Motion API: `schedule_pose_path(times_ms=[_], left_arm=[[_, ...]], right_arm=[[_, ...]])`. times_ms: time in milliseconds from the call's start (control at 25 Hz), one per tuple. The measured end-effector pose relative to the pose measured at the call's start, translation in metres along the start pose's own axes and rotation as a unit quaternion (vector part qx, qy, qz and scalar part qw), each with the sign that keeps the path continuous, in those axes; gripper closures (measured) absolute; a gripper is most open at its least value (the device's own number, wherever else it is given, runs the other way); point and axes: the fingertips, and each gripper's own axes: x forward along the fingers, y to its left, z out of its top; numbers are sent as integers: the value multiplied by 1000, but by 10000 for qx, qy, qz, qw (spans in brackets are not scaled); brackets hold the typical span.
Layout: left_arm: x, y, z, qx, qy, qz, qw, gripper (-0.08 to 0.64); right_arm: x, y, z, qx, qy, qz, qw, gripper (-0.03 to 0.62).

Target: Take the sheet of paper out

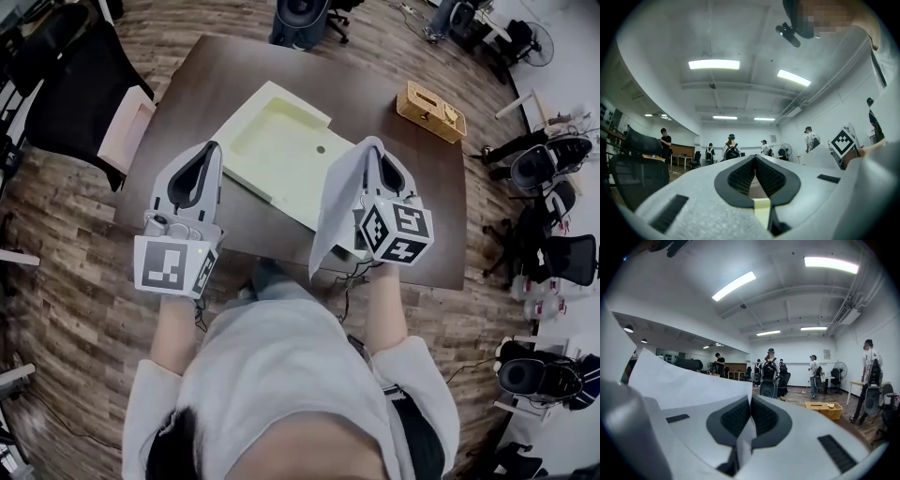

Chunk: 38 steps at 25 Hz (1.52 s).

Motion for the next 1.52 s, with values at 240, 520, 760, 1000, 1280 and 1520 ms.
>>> schedule_pose_path(times_ms=[240,520,760,1000,1280,1520], left_arm=[[0,-2,6,47,-38,-4,10000,551],[0,-8,10,104,-57,33,9999,551],[-5,-6,12,127,-60,59,9999,551],[-10,-5,13,144,-76,73,9998,551],[-16,-6,14,132,-69,70,9999,551],[-21,-2,11,120,-25,116,9999,551]], right_arm=[[-5,12,23,-89,-325,128,9994,578],[-11,20,38,-160,-597,272,9977,578],[-16,32,45,-270,-727,305,9965,578],[-23,38,47,-375,-814,300,9955,578],[-31,45,49,-437,-885,331,9946,578],[-32,50,49,-474,-899,342,9942,578]])
